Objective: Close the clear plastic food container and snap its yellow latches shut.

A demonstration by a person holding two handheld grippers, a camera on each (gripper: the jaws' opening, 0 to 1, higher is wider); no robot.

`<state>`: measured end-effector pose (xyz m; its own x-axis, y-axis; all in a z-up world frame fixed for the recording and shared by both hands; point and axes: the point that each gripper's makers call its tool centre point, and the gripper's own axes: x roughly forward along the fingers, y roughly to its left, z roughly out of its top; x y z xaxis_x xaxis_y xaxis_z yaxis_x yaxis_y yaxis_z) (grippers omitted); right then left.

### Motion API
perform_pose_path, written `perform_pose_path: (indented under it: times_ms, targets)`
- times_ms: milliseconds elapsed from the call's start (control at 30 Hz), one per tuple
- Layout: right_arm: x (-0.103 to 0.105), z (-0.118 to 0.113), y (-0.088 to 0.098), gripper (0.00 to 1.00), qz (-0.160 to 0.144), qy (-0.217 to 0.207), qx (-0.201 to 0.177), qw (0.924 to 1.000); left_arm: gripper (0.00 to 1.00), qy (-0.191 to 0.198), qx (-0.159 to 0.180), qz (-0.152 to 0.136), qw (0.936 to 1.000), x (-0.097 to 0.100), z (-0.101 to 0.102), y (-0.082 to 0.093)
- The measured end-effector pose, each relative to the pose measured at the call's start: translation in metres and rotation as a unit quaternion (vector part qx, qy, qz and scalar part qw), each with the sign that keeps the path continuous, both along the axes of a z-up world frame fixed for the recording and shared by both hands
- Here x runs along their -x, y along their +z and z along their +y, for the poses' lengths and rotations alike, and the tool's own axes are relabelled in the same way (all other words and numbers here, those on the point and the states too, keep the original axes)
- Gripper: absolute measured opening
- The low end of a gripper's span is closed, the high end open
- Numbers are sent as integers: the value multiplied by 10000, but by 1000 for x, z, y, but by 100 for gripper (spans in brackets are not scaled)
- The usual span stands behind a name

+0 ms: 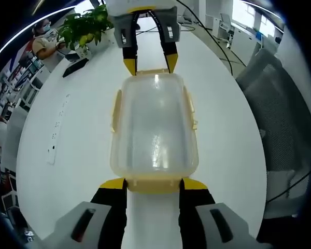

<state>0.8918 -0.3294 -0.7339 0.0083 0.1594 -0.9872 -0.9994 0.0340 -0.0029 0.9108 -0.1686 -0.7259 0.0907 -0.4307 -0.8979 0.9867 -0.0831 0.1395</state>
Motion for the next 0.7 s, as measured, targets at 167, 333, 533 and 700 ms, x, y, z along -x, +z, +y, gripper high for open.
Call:
perform_pose_path:
  times_ms: [167, 333, 533, 700]
  targets:
    - [0, 0, -1, 36, 9, 5, -11, 10000, 33, -5, 2, -9, 10000, -2, 0, -1]
    - [-4, -1, -1, 37, -58, 63, -13, 10000, 33, 21, 4, -24, 10000, -4, 0, -2]
    - [-5, -2, -2, 38, -100, 193, 17, 9998, 34, 8, -2, -53, 10000, -4, -1, -1]
    - [-4, -2, -4, 47, -97, 205, 0, 9997, 35, -6, 48, -72, 10000, -5, -2, 0]
